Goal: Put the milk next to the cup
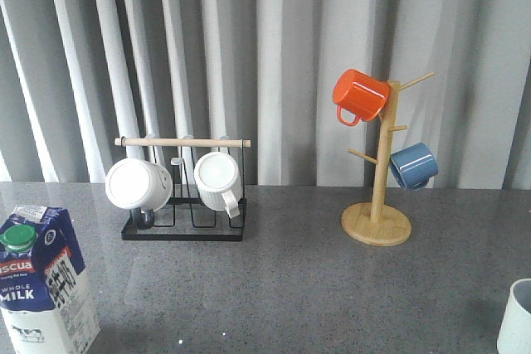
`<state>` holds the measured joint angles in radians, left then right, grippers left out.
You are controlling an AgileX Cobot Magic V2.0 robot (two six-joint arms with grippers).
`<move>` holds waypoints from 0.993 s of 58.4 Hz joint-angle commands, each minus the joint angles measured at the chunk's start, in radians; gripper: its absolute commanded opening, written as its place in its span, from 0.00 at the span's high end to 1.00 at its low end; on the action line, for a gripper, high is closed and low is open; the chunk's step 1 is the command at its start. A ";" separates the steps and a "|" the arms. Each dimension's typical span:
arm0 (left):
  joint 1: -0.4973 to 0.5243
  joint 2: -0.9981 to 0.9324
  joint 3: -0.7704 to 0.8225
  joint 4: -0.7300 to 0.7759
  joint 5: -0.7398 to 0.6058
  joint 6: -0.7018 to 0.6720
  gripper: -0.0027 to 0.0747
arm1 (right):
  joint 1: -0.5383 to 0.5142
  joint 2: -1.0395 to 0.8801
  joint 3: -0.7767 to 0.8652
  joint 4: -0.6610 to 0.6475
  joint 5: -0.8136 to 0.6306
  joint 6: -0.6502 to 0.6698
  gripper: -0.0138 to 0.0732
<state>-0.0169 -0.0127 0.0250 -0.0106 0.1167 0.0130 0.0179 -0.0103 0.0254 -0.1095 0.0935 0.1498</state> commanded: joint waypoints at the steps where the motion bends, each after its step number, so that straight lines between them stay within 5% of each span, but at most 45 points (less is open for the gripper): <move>1: -0.005 -0.009 -0.017 -0.001 -0.087 -0.007 0.97 | 0.001 -0.013 0.011 -0.009 -0.075 -0.004 0.85; 19: -0.005 -0.009 -0.033 -0.056 -0.287 -0.108 0.97 | 0.001 -0.013 -0.012 0.050 -0.235 0.004 0.85; 34: -0.005 0.134 -0.233 0.038 -0.099 -0.100 0.97 | 0.000 0.114 -0.270 0.050 -0.215 -0.124 0.85; 48: -0.005 0.495 -0.508 0.056 -0.026 -0.122 0.97 | 0.000 0.496 -0.522 0.068 0.038 -0.156 0.85; 58: -0.005 0.616 -0.566 0.042 -0.064 -0.137 0.97 | 0.000 0.633 -0.535 0.055 -0.048 -0.162 0.85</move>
<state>-0.0169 0.5514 -0.4970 0.0427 0.1471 -0.1118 0.0179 0.5718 -0.4706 -0.0439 0.1630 -0.0053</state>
